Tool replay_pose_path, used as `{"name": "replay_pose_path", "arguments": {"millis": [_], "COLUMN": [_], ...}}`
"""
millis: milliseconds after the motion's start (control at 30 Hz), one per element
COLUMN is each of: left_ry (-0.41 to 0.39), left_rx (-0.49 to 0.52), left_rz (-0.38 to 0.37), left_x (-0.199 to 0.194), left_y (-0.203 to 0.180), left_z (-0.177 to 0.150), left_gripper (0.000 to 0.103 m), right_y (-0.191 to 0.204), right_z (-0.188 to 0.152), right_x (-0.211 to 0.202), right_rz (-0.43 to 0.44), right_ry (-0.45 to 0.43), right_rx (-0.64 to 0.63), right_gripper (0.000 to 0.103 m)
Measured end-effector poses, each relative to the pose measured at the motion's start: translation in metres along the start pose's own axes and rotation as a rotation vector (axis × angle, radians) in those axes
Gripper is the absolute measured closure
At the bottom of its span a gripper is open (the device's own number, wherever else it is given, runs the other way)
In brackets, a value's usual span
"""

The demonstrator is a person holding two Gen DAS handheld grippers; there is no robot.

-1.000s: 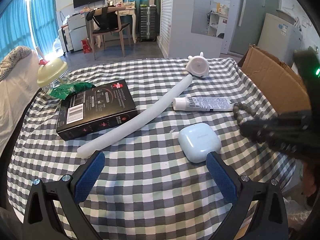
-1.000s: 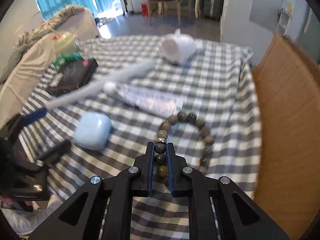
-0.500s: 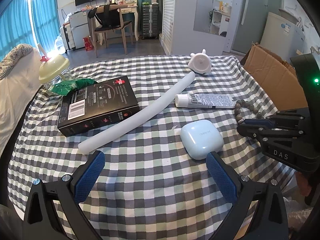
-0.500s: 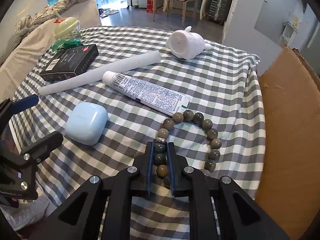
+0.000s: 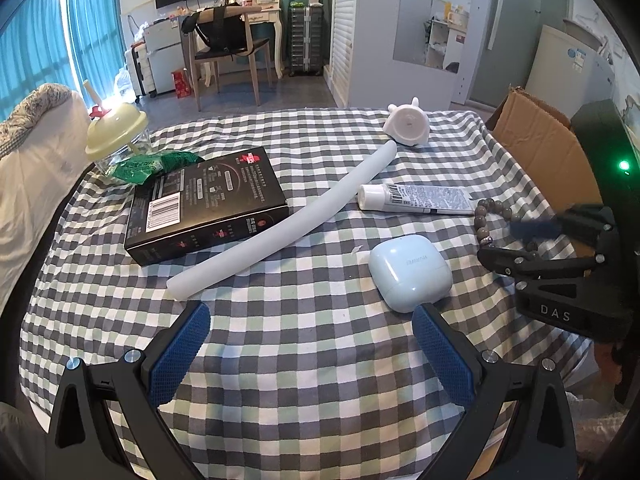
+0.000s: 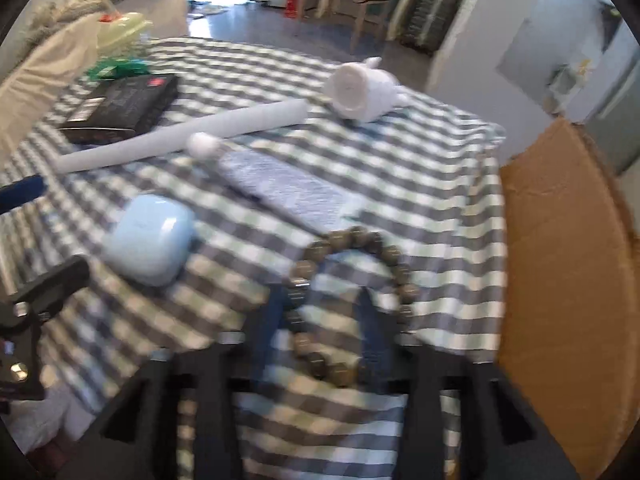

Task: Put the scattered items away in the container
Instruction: 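Lift the bracelet with the right tool while the left approaches the light blue earbud case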

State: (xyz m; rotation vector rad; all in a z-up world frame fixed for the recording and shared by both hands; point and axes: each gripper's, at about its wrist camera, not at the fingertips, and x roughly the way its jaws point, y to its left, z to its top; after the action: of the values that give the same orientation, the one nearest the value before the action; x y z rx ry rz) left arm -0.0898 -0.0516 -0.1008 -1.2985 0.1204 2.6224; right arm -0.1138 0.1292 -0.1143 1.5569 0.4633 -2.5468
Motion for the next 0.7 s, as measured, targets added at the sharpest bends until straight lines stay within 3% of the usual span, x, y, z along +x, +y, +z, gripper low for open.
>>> {"name": "replay_pose_path", "arguments": {"millis": [133,500,533,567,600,667,700], "left_ry": [0.01,0.043,0.043,0.042,0.041,0.038,0.037], "left_rx": [-0.001,-0.006,-0.006,-0.005,-0.004,-0.001,0.0], "left_rz": [0.001,-0.001,-0.003,-0.003,-0.003,-0.003,-0.001], "left_x": [0.004,0.015,0.015,0.015,0.015,0.014,0.014], "left_y": [0.0,0.002,0.002,0.002,0.001,0.0,0.0], "left_z": [-0.001,-0.003,-0.002,-0.002,-0.002,-0.002,-0.002], "left_gripper": [0.0,0.0,0.0,0.0,0.0,0.0,0.0], "right_y": [-0.02,0.001,0.001,0.0,-0.001,0.002,0.005], "right_z": [0.0,0.0,0.0,0.0,-0.001,-0.001,-0.001], "right_x": [0.005,-0.002,-0.002,-0.002,-0.002,-0.004,-0.005], "right_rz": [0.11,0.002,0.011,0.03,0.065,0.122,0.111], "right_ry": [0.023,-0.04,-0.041,-0.038,-0.034,-0.029,-0.033], "right_rx": [0.077,-0.04,-0.046,-0.046,-0.041,-0.035,-0.046], "right_gripper": [0.04,0.043,0.046,0.055,0.072,0.089,0.091]}}
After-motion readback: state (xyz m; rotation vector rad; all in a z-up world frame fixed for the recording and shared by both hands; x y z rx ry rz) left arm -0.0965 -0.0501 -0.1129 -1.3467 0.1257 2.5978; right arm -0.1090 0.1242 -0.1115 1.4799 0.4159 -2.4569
